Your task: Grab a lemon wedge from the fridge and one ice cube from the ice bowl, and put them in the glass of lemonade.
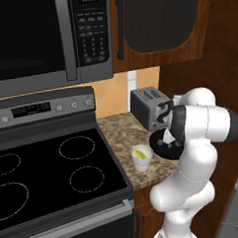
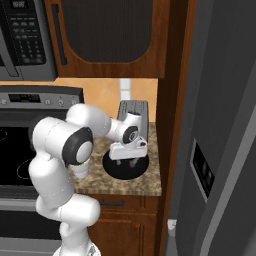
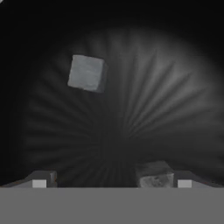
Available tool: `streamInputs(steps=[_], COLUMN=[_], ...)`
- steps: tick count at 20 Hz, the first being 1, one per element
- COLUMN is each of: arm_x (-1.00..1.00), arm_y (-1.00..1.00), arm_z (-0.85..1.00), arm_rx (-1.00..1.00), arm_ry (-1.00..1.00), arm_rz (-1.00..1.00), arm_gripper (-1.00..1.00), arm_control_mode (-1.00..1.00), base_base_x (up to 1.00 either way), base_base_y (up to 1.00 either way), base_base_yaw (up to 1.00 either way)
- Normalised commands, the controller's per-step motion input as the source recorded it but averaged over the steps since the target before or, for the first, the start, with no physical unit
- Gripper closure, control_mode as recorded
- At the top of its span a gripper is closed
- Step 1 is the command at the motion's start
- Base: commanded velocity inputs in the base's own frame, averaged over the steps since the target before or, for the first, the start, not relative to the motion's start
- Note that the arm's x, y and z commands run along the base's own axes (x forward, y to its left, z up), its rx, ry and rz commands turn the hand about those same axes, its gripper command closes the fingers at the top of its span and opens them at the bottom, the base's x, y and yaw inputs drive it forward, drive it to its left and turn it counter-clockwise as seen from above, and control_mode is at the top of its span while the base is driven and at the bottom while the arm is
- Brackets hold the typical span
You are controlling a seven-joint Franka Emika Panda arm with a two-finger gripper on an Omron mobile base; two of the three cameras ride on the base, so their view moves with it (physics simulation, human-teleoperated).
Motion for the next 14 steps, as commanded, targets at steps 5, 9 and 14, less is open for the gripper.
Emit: streamInputs(steps=[5, 9, 14], arm_x=[0.0, 0.0, 0.06], arm_y=[0.0, 0.0, 0.0], arm_z=[0.35, 0.0, -0.57], arm_rx=[0.03, 0.0, 0.01], arm_ry=[0.0, 0.0, -0.11], arm_rz=[0.01, 0.0, 0.0], arm_gripper=[-1.0, -1.0, -1.0], arm_control_mode=[-1.0, -1.0, -1.0], base_base_x=[0.0, 0.0, 0.0], base_base_y=[0.0, 0.0, 0.0], base_base_yaw=[0.0, 0.0, 0.0])
